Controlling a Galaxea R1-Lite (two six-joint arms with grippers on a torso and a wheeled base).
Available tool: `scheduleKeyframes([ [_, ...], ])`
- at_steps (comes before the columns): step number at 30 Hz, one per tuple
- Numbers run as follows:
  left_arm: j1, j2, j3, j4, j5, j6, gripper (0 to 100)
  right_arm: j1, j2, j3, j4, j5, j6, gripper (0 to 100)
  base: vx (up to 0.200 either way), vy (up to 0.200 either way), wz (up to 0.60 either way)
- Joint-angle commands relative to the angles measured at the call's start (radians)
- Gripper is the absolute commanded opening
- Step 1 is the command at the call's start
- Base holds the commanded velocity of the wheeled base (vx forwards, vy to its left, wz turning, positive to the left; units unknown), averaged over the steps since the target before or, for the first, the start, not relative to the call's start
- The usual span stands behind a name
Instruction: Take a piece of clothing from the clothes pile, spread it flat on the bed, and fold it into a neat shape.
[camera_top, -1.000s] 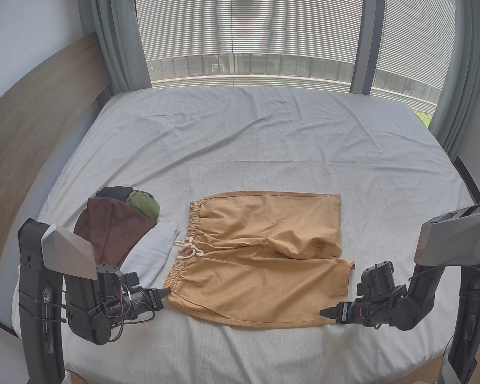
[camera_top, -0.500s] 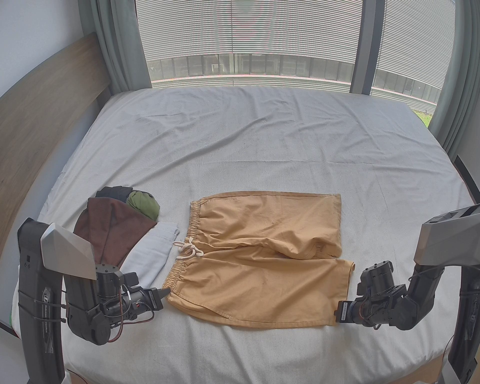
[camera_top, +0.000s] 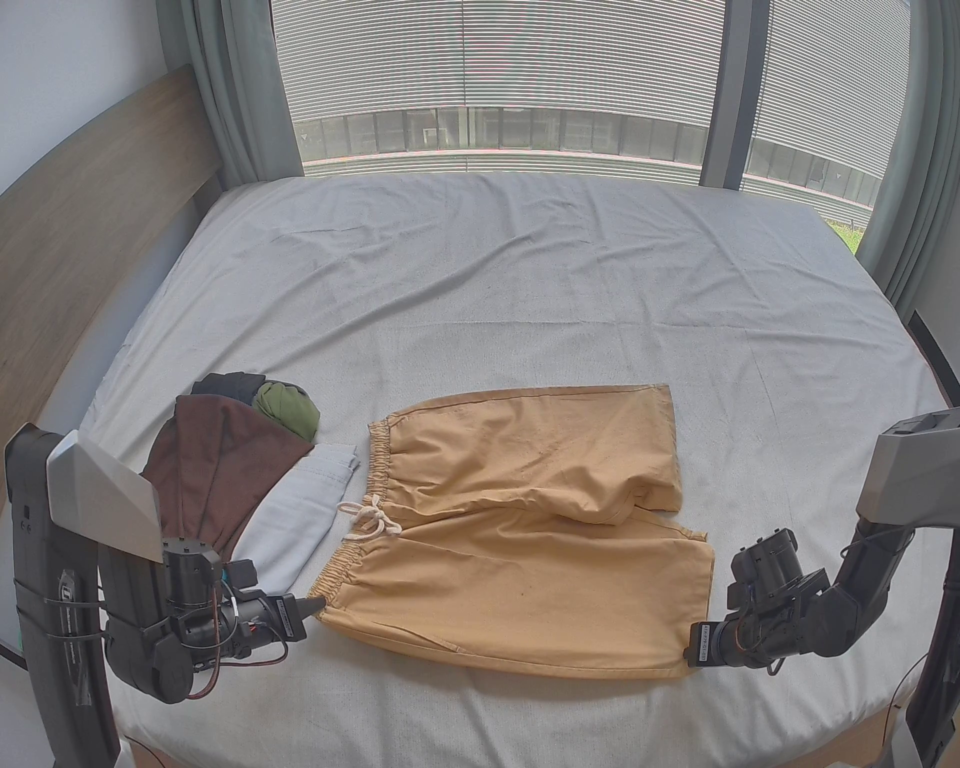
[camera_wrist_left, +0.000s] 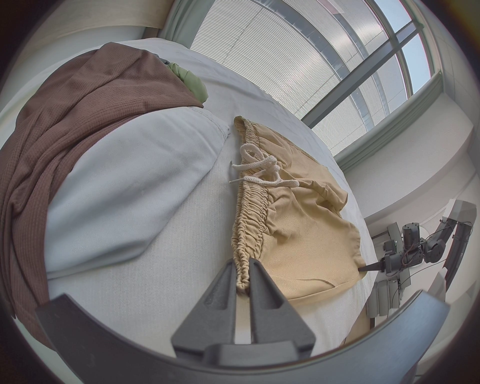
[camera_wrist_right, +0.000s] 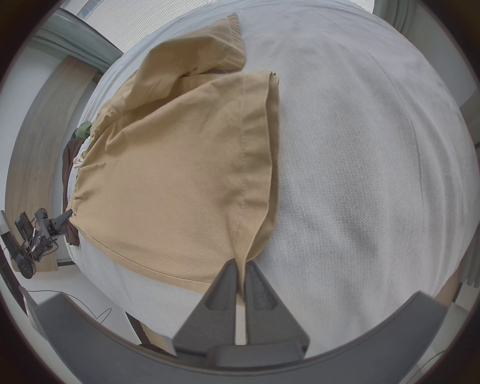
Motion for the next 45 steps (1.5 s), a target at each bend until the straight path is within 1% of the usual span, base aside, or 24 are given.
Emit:
scheduleKeyframes([
  [1,0.001,-0.004,0.036,0.000,0.000,0.021,0,0.008,-0.042,0.001,0.019,0.001,-0.001,0,0.000,0.000,0.00],
  [5,0.001,0.016,0.051,0.000,0.000,0.048,0,0.008,-0.043,0.010,0.025,0.027,-0.001,0,0.000,0.000,0.00],
  [7,0.001,0.019,0.053,0.000,0.000,0.057,0,0.011,-0.043,0.012,0.051,0.036,0.001,0,0.000,0.000,0.00],
  [14,0.002,0.058,0.044,0.000,0.005,0.091,0,0.019,-0.043,0.013,0.079,0.056,0.004,0,0.000,0.000,0.00],
  [20,0.002,0.061,0.041,-0.002,0.006,0.096,0,0.020,-0.045,0.016,0.102,0.070,0.004,0,0.000,0.000,0.00],
  [27,0.024,0.059,0.041,0.000,0.008,0.100,0,0.019,-0.058,0.027,0.102,0.072,0.004,0,0.000,0.000,0.00],
  [31,0.036,0.056,0.042,-0.002,0.008,0.100,0,0.019,-0.062,0.027,0.100,0.084,0.004,0,0.000,0.000,0.00],
  [45,0.019,0.056,0.042,-0.005,-0.014,0.126,0,0.017,-0.068,0.031,0.092,0.084,0.008,0,0.000,0.000,0.00],
])
